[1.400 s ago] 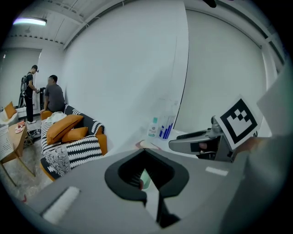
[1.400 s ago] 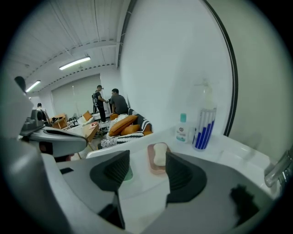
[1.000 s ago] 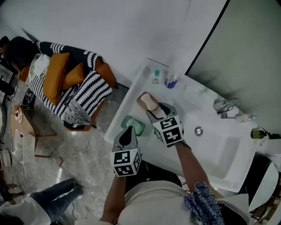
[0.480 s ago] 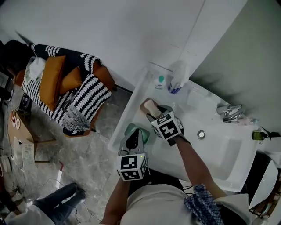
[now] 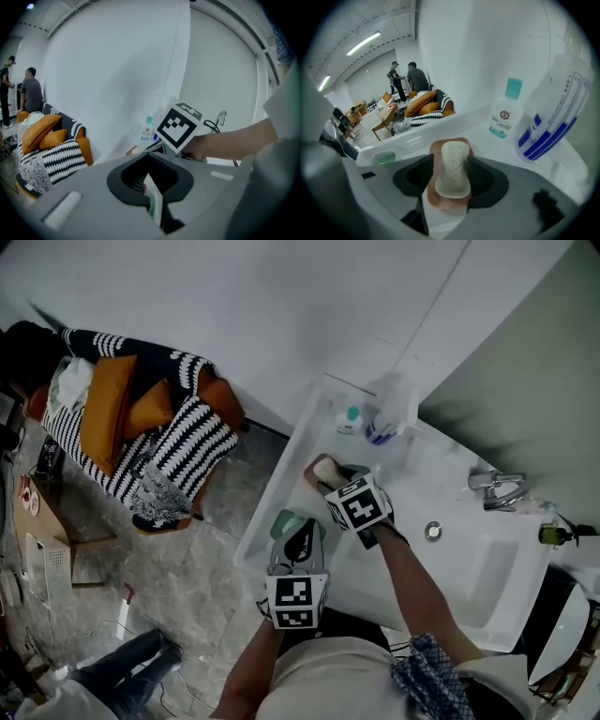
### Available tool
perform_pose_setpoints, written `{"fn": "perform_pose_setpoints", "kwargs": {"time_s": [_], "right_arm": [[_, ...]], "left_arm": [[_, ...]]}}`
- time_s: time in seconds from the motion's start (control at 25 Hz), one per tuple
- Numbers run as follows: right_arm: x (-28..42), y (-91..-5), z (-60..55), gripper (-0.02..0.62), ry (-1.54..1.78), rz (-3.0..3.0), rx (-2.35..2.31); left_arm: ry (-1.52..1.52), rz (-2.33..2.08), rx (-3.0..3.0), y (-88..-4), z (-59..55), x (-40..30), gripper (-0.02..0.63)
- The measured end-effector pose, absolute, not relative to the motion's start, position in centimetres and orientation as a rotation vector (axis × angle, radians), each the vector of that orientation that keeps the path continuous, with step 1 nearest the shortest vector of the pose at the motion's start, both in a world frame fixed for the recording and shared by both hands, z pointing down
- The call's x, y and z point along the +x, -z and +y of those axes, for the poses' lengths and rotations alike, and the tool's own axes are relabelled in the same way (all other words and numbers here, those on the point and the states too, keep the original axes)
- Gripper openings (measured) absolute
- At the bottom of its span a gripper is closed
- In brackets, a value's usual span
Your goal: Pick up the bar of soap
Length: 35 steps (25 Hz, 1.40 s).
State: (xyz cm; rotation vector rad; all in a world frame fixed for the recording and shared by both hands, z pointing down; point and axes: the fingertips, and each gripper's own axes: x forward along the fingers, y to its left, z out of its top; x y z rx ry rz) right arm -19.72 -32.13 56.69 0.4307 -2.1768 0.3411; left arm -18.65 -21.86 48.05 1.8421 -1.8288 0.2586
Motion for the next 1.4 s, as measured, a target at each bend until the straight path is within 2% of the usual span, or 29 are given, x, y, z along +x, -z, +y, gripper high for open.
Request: {"fn": "perform_pose_setpoints", "kwargs": {"time_s": [0.76,1.4], "right_arm": [[-20.8,-58.9,-32.6,0.225,-0.255,-2.023,0.294],[-20.6,-56.7,-33.3,0.213,-0.274,-2.195,0.438]], "left_arm": [[-0.167,-1.803,1.810,-48.2,-23.3,-19.9,0.006],[-0.147,-1.854,1.722,-48.0,-22.6,-21.5,0.006]]}}
